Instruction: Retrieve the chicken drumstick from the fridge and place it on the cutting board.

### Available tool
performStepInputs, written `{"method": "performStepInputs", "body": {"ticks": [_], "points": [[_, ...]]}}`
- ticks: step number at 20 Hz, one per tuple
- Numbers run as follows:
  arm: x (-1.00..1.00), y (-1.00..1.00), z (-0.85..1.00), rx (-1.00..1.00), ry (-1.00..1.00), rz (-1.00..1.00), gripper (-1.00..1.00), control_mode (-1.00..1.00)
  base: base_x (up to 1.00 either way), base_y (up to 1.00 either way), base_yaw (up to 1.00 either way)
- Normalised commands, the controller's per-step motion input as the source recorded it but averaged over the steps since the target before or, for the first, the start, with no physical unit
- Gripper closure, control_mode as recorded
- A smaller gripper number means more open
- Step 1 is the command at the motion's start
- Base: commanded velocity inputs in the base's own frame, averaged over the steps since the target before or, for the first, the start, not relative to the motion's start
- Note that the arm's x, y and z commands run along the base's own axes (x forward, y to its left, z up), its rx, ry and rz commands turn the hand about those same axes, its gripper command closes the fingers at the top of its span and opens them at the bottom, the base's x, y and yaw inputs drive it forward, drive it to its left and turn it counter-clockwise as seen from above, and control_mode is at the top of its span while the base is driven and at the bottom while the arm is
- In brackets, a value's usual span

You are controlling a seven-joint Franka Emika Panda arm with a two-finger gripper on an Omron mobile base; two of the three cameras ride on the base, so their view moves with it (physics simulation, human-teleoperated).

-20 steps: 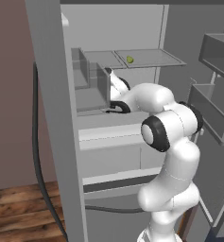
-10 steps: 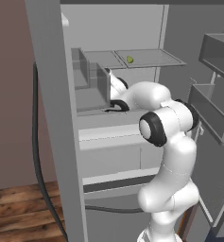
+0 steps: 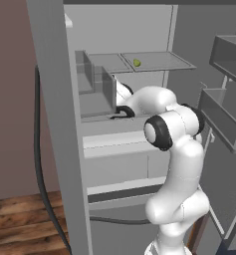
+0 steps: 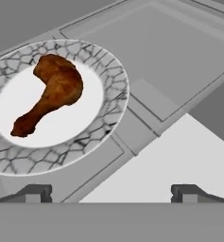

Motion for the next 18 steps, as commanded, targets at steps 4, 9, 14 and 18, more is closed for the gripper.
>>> {"method": "performStepInputs", "body": {"ticks": [4,9,14,18], "points": [[0.25,0.01,0.00,0.00,0.00,0.00,-1.00,-1.00,0.00,0.00,0.00],[0.31,0.03,0.00,0.00,0.00,0.00,-1.00,-1.00,0.00,0.00,0.00],[0.34,0.10,-0.01,0.00,0.00,0.00,-1.00,-1.00,0.00,0.00,0.00],[0.30,0.12,-0.12,0.00,0.00,0.00,-1.00,-1.00,0.00,0.00,0.00]]}}
